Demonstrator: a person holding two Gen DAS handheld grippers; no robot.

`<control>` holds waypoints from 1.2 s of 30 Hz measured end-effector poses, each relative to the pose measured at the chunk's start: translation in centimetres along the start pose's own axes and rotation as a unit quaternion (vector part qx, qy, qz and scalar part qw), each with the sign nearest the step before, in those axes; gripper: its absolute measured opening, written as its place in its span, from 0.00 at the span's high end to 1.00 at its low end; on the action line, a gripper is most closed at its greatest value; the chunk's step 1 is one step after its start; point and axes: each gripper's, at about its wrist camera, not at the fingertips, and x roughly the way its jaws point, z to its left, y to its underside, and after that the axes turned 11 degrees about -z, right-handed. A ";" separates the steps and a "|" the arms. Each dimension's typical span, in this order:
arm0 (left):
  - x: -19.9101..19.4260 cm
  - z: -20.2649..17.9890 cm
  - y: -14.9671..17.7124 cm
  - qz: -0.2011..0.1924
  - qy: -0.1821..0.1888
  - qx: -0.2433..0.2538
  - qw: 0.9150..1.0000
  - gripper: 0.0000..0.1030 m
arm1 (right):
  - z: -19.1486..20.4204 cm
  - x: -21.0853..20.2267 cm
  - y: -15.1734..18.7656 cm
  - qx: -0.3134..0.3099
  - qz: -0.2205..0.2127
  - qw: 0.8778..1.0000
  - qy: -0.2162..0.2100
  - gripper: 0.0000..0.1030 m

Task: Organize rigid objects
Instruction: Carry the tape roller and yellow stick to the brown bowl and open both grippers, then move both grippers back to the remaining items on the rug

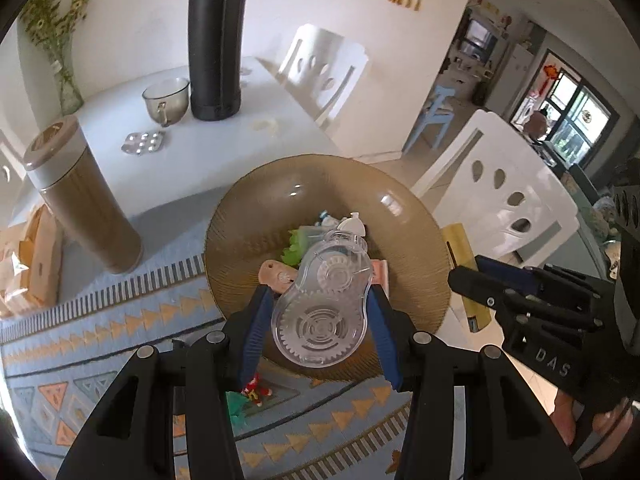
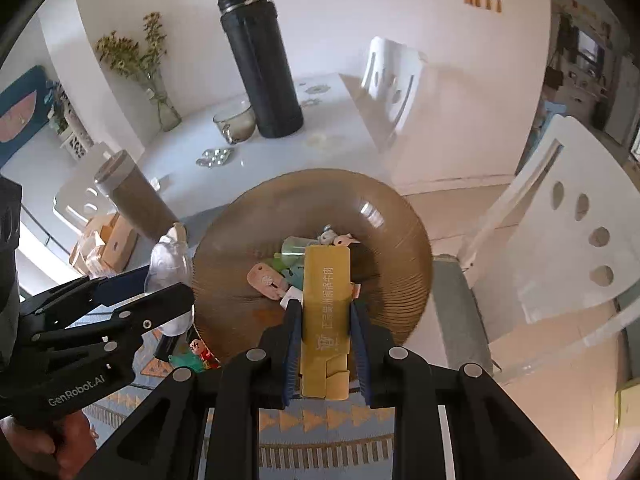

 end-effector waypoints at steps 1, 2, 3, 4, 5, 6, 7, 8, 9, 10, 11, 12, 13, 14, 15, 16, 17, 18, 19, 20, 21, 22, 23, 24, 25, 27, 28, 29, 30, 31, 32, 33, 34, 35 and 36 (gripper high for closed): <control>0.3 0.1 0.0 0.002 -0.003 -0.001 1.000 0.56 | 0.0 0.4 0.0 0.001 0.003 1.000 -0.002 0.77; 0.6 0.2 -0.1 0.004 -0.005 -0.003 1.000 0.56 | -0.1 0.7 0.0 0.002 0.006 1.000 0.000 0.77; 0.8 0.3 -0.1 0.005 -0.006 -0.003 1.000 0.56 | -0.1 1.0 0.0 0.003 0.008 1.000 0.001 0.77; 1.0 0.3 -0.1 0.006 -0.011 -0.001 1.000 0.56 | -0.2 1.4 0.1 0.005 0.013 1.000 0.001 0.77; 1.3 0.3 0.0 0.005 -0.018 0.001 1.000 0.52 | -0.2 1.7 0.1 0.007 0.018 1.000 0.000 0.77; 1.4 0.3 0.0 0.005 -0.025 0.003 1.000 0.38 | -0.3 2.1 0.2 0.008 0.025 1.000 0.001 0.77; 1.5 0.4 0.1 0.006 -0.039 0.005 0.999 0.32 | -0.4 2.5 0.3 0.008 0.035 0.999 0.005 0.76; 1.4 0.5 0.2 0.003 -0.051 0.002 0.999 0.30 | -0.5 2.8 0.6 0.010 0.041 0.999 0.012 0.76; 1.1 0.8 0.4 0.002 -0.049 -0.003 0.999 0.30 | -0.6 2.8 0.7 0.011 0.041 0.999 0.014 0.76; 0.8 1.2 0.6 0.003 -0.047 -0.009 0.999 0.30 | -0.8 2.7 1.0 0.014 0.042 0.999 0.017 0.76; 0.6 1.6 0.8 0.003 -0.046 -0.014 0.999 0.30 | -0.9 2.6 1.2 0.016 0.043 0.999 0.020 0.76; 0.2 1.9 1.2 0.003 -0.047 -0.020 0.999 0.30 | -1.1 2.4 1.5 0.020 0.045 0.998 0.024 0.76; -0.2 2.4 1.7 0.006 -0.047 -0.029 0.998 0.30 | -1.3 2.2 1.8 0.024 0.047 0.998 0.025 0.76; -0.5 2.9 2.0 0.009 -0.046 -0.037 0.998 0.30 | -1.4 2.1 2.0 0.026 0.048 0.998 0.025 0.76; -0.8 3.3 2.4 0.012 -0.045 -0.045 0.998 0.30 | -1.4 1.9 2.2 0.028 0.050 0.998 0.027 0.75; -1.2 3.7 2.9 0.013 -0.045 -0.052 0.998 0.30 | -1.3 1.8 2.4 0.030 0.054 0.998 0.030 0.75; -1.8 4.2 3.4 0.013 -0.047 -0.059 0.997 0.30 | -1.2 1.7 2.6 0.031 0.056 0.997 0.029 0.75; -2.3 4.5 3.9 0.013 -0.050 -0.062 0.997 0.30 | -1.0 1.6 2.7 0.032 0.057 0.997 0.027 0.75; -2.6 4.8 4.2 0.014 -0.053 -0.063 0.997 0.30 | -0.6 1.4 2.8 0.030 0.057 0.998 0.024 0.75; -3.1 5.1 4.7 0.015 -0.059 -0.064 0.996 0.30 | 0.0 1.2 3.0 0.027 0.057 0.998 0.022 0.75; -3.5 5.4 5.0 0.015 -0.061 -0.066 0.996 0.30 | 0.6 1.1 3.1 0.023 0.057 0.998 0.019 0.75; -3.9 5.7 5.4 0.015 -0.062 -0.068 0.996 0.30 | 1.3 0.9 3.3 0.019 0.058 0.998 0.015 0.75; -4.5 6.1 5.8 0.014 -0.063 -0.070 0.995 0.30 | 2.0 0.8 3.5 0.014 0.059 0.998 0.011 0.75; -5.0 6.5 6.2 0.014 -0.065 -0.072 0.995 0.30 | 2.6 0.8 3.7 0.010 0.059 0.998 0.009 0.75; -5.3 6.9 6.4 0.013 -0.068 -0.074 0.995 0.30 | 3.2 0.8 3.8 0.006 0.060 0.998 0.006 0.75; -6.4 8.3 7.3 0.014 -0.075 -0.085 0.993 0.30 | 4.6 0.6 4.2 -0.002 0.063 0.998 -0.002 0.75; -6.8 9.1 7.6 0.016 -0.077 -0.092 0.993 0.30 | 5.5 0.4 4.5 -0.007 0.064 0.998 -0.007 0.75; -7.5 10.1 8.1 0.016 -0.078 -0.101 0.992 0.30 | 6.1 0.4 4.7 -0.010 0.065 0.998 -0.009 0.75; -7.9 10.8 8.3 0.016 -0.078 -0.105 0.991 0.30 | 6.7 0.4 4.9 -0.013 0.067 0.998 -0.011 0.75; -8.3 11.6 8.7 0.018 -0.078 -0.110 0.991 0.30 | 7.6 0.5 5.2 -0.018 0.071 0.997 -0.015 0.75; -8.7 12.6 9.2 0.023 -0.076 -0.114 0.990 0.30 | 8.1 0.5 5.5 -0.020 0.073 0.997 -0.017 0.74; -9.0 13.2 9.6 0.025 -0.077 -0.115 0.990 0.30 | 8.8 0.6 5.8 -0.022 0.077 0.997 -0.020 0.73; -9.3 13.8 10.0 0.027 -0.078 -0.115 0.990 0.30 | 9.5 0.7 6.2 -0.024 0.081 0.996 -0.023 0.71; -9.6 14.6 10.6 0.033 -0.081 -0.115 0.990 0.30 | 10.3 0.8 6.7 -0.025 0.087 0.995 -0.027 0.70; -9.8 15.2 11.0 0.037 -0.083 -0.116 0.989 0.30 | 11.0 0.9 7.2 -0.027 0.093 0.995 -0.032 0.67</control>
